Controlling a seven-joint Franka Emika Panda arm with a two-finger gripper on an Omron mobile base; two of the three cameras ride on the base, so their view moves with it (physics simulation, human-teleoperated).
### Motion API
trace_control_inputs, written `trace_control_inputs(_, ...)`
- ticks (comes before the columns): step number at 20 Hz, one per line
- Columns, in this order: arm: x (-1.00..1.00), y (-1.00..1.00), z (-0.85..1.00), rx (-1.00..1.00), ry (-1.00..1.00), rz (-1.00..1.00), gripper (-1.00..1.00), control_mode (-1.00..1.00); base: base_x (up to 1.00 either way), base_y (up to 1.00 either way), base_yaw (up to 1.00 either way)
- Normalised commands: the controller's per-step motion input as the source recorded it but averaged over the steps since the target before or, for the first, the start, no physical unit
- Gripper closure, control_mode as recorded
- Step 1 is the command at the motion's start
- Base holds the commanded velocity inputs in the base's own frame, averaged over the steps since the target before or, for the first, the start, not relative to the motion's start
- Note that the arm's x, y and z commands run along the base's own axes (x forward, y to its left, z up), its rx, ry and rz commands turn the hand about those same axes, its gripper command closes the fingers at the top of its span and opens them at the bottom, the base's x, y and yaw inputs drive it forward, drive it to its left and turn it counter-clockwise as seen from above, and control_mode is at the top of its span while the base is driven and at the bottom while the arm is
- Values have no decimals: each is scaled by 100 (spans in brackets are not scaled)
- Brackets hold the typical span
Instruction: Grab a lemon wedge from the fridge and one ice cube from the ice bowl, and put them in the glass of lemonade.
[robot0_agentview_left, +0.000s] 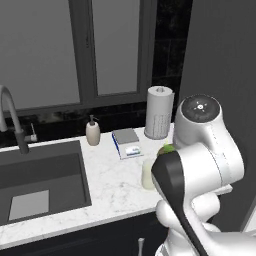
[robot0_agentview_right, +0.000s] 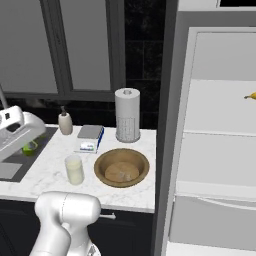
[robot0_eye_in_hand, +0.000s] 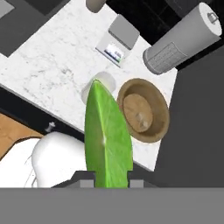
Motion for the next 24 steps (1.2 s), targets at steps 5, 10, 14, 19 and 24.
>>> trace_control_inputs(5, -9, -1, 5, -28, 2, 24, 100, -100, 0, 0, 0)
trace_control_inputs(10, -2, 0, 13, -33, 10, 23, 100, -100, 0, 0, 0)
trace_control_inputs(14, 0, 0, 10, -33, 14, 21, 100, -100, 0, 0, 0)
trace_control_inputs(19, 0, 0, 1, -30, 22, 17, 100, -100, 0, 0, 0)
trace_control_inputs(24, 1, 0, 0, -25, 27, 19, 100, -100, 0, 0, 0)
